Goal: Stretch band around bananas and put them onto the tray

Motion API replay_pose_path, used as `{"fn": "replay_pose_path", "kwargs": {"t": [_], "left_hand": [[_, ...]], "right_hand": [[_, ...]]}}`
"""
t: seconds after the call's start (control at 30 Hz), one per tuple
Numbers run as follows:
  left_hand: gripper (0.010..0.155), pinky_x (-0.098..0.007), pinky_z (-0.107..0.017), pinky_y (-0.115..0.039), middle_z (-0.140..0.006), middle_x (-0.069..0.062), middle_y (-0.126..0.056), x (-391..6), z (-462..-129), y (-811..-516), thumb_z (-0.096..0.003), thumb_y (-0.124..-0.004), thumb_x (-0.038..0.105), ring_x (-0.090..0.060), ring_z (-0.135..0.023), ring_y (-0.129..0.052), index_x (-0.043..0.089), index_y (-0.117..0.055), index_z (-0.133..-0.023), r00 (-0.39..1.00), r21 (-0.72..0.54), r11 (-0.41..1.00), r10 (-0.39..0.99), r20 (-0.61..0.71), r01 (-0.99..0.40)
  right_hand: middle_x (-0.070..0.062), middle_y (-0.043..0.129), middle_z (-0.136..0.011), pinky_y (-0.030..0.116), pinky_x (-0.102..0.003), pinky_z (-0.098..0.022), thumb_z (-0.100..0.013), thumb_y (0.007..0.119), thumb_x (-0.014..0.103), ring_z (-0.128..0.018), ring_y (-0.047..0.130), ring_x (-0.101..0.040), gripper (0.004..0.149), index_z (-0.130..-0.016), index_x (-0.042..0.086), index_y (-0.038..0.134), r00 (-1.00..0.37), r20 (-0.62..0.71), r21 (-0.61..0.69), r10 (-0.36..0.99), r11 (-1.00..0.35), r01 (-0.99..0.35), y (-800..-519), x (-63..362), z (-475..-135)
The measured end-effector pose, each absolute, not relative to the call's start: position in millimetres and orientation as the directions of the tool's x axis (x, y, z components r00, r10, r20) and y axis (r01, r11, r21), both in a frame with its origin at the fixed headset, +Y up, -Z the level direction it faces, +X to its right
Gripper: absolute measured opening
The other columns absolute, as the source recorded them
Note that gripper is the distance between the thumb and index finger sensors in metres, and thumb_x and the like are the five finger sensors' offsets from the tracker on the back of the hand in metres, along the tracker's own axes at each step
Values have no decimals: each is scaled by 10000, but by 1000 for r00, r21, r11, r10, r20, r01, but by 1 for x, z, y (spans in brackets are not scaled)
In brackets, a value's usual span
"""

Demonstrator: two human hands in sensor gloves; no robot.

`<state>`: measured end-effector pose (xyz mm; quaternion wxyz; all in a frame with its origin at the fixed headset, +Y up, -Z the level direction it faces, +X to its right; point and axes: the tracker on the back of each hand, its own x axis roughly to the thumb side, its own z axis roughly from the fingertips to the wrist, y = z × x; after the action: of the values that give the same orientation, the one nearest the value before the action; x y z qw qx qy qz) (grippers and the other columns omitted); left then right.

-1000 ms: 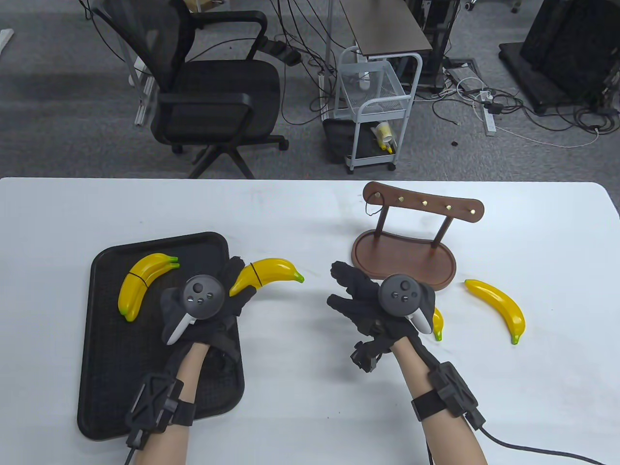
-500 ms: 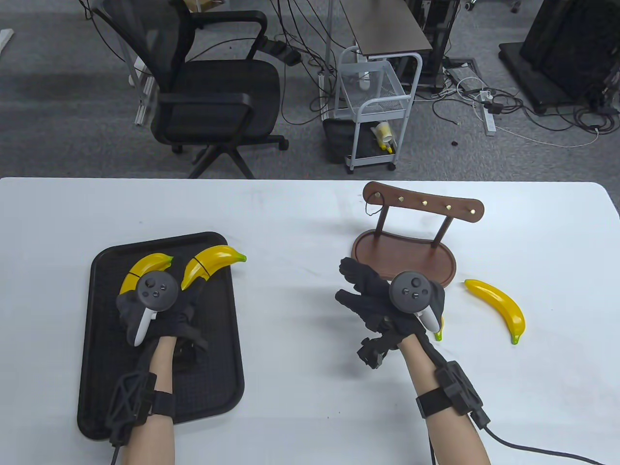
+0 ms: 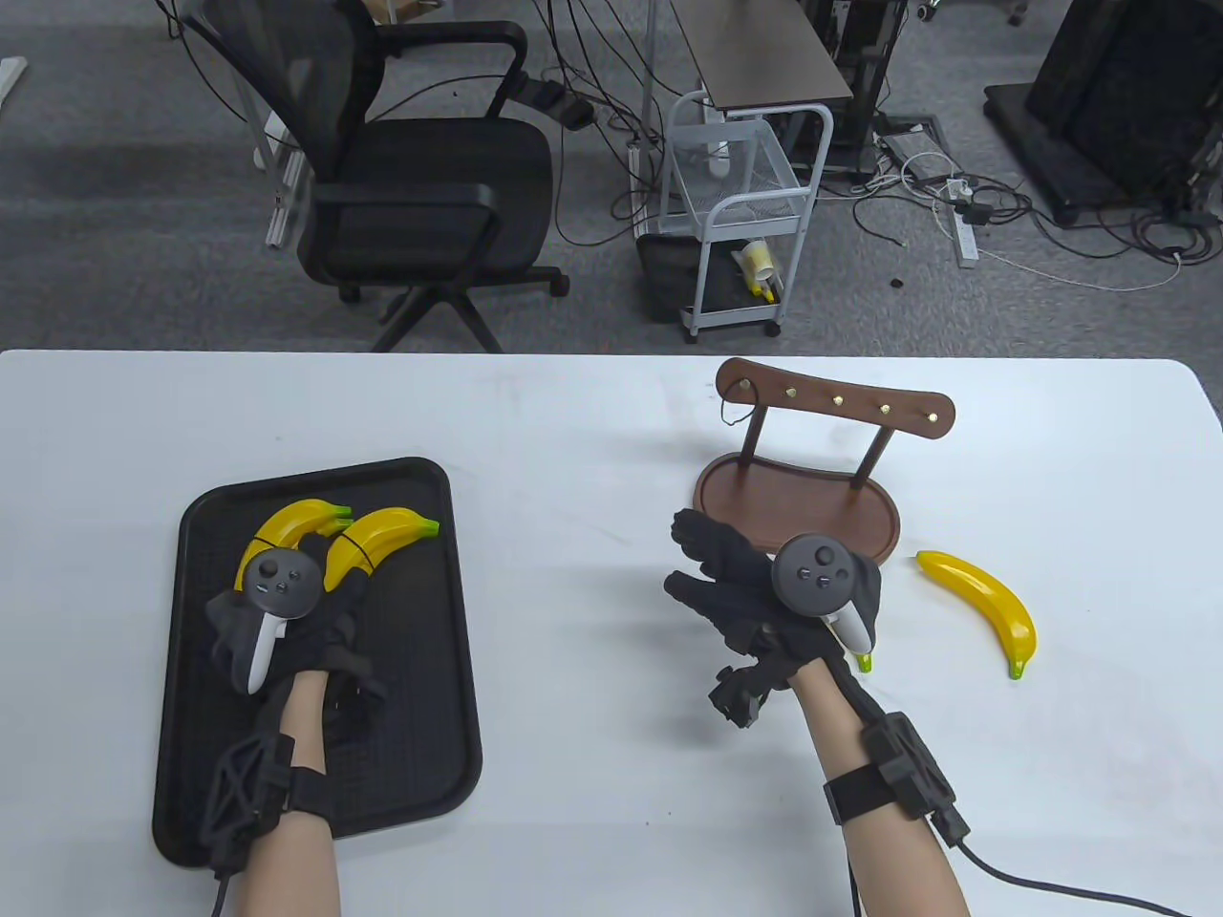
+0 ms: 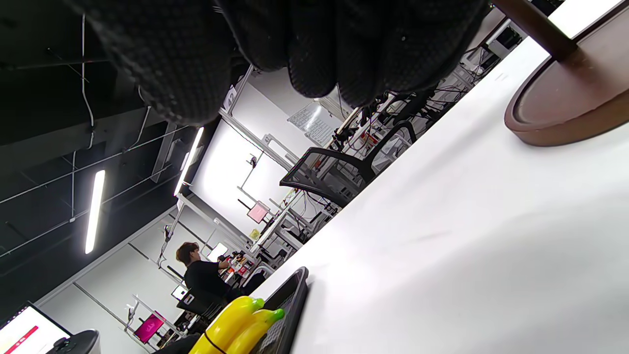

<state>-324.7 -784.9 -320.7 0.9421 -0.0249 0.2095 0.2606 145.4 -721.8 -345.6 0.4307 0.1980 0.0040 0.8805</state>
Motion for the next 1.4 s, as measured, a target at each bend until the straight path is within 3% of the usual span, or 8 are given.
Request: {"fn": "replay_pose_path", "kwargs": {"t": [0.83,1.03,1.17,1.4], "left_hand": [[673,-530,-779,-631,-1171,-55,-665,-327,-319,-787,-587,-799,439,-361,-1035,-772,218,-483,-1139,772,56,857,488,-406,-512],[660,-540,-781,-621,-1178,-53,-655,-325,-319,-766,-593,-774,455,-361,-1045,-756,220,-487,-1140,775,106,843,529,-347,-528],[662,-544,-790,-605,-1192,-51,-635,-318,-318,-742,-599,-761,468,-358,-1062,-736,225,-476,-1145,739,146,774,632,-232,-616],[663,-544,-805,-578,-1209,-46,-611,-289,-315,-706,-601,-750,480,-357,-1092,-699,235,-471,-1150,769,155,766,637,-57,-624]], "right_hand": [[-181,637,-1099,708,-546,-631,-538,804,409,-947,727,-436,699,-1102,103,526,-547,349,182,761,-627,-757,-722,149,-347],[-181,638,-1099,708,-547,-631,-539,803,410,-948,726,-437,699,-1103,104,525,-542,349,178,764,-623,-762,-721,150,-347],[-194,638,-1098,707,-552,-629,-538,803,412,-947,725,-443,704,-1104,95,528,-539,352,180,765,-620,-764,-720,151,-347],[-190,632,-1103,701,-565,-629,-539,801,417,-952,716,-450,705,-1105,101,524,-538,359,169,763,-620,-767,-718,154,-347]]}}
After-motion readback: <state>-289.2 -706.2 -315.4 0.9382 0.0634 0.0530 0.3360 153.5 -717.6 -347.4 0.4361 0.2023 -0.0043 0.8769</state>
